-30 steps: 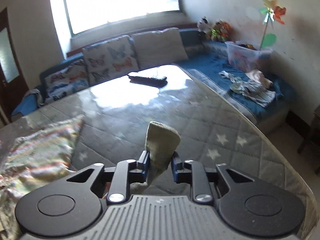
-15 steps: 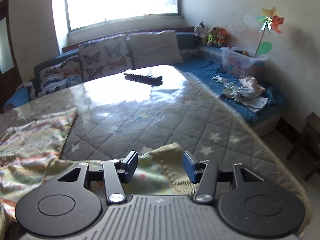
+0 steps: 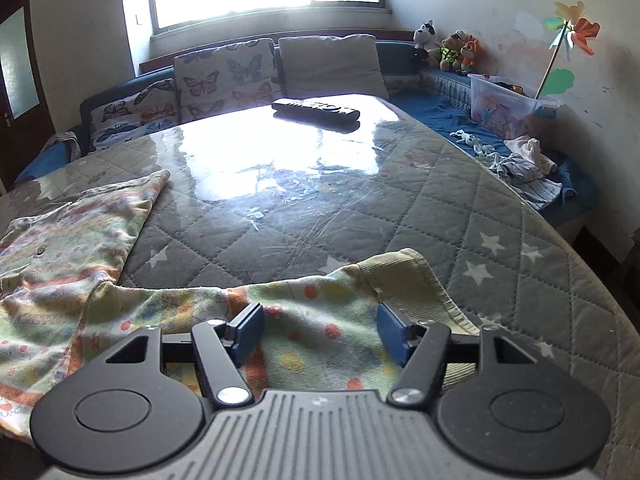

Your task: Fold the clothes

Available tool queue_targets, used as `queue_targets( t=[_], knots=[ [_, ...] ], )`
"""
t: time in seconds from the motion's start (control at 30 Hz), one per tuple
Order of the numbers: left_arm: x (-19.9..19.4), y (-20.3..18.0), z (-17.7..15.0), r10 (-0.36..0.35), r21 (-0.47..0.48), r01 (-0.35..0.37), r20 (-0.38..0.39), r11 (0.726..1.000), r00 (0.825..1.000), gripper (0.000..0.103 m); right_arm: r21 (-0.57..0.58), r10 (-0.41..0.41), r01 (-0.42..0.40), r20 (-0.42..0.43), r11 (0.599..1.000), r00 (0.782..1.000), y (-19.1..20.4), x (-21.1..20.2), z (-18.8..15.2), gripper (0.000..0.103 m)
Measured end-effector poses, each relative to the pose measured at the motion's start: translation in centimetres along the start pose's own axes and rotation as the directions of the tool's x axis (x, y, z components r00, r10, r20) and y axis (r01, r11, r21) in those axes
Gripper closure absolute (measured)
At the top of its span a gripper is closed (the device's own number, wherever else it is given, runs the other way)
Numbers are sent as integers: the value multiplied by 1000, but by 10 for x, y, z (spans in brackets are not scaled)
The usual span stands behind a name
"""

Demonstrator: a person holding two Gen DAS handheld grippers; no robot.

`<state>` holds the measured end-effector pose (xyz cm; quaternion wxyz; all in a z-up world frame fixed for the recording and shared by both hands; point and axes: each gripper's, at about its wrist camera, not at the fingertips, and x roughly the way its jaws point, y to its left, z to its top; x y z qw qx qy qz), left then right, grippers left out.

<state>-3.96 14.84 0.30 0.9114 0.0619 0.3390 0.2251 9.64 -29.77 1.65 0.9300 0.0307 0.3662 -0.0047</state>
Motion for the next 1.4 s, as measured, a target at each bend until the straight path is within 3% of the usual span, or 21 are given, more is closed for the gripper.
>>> queue_targets(
  t=[0.2, 0.3, 0.4, 0.5, 0.57, 0.63, 0.73, 0.83, 1.03, 1.23, 1.4],
  knots=[
    [2, -27, -4, -63, 147, 59, 17, 987, 998, 6, 0, 1, -1, -1, 1000, 1000, 2, 1, 0, 31],
    [10, -38, -6, -49, 198, 46, 10, 979, 999, 6, 3, 3, -3, -1, 1000, 1000, 3, 2, 1, 28],
    [17, -38, -3, -49, 202, 49, -2, 978, 999, 14, -2, 3, -3, -3, 1000, 1000, 4, 3, 1, 25],
    [23, -33, 0, -49, 195, 49, -6, 980, 999, 38, -2, 1, -1, -4, 1000, 1000, 5, 3, 1, 24],
    [26, -24, 3, -39, 177, 40, -11, 983, 999, 67, 1, 2, -2, -4, 1000, 1000, 4, 3, 2, 24],
    [29, -12, 6, -20, 145, 23, -18, 989, 1000, 88, 4, 3, -3, -5, 1000, 1000, 4, 3, 2, 24],
    [34, 8, 12, 7, 96, -4, -30, 995, 1000, 97, 7, 4, -4, -5, 1000, 1000, 3, 3, 2, 24],
    [38, 27, 17, 32, 50, -30, -42, 998, 999, 97, 13, 7, -7, -5, 1000, 1000, 3, 3, 3, 24],
    [18, 16, 13, 42, 257, -39, -7, 966, 999, 93, 19, 8, -8, -3, 1000, 1000, 2, 3, 3, 24],
    [-1, -1, 5, -141, 314, 140, -18, 939, 990, 92, 23, 10, -10, 0, 1000, 1000, 2, 3, 1, 23],
    [7, -27, 1, -210, 321, 210, -36, 923, 977, 90, 23, 9, -9, -1, 1000, 1000, 4, 3, 1, 23]
  ],
)
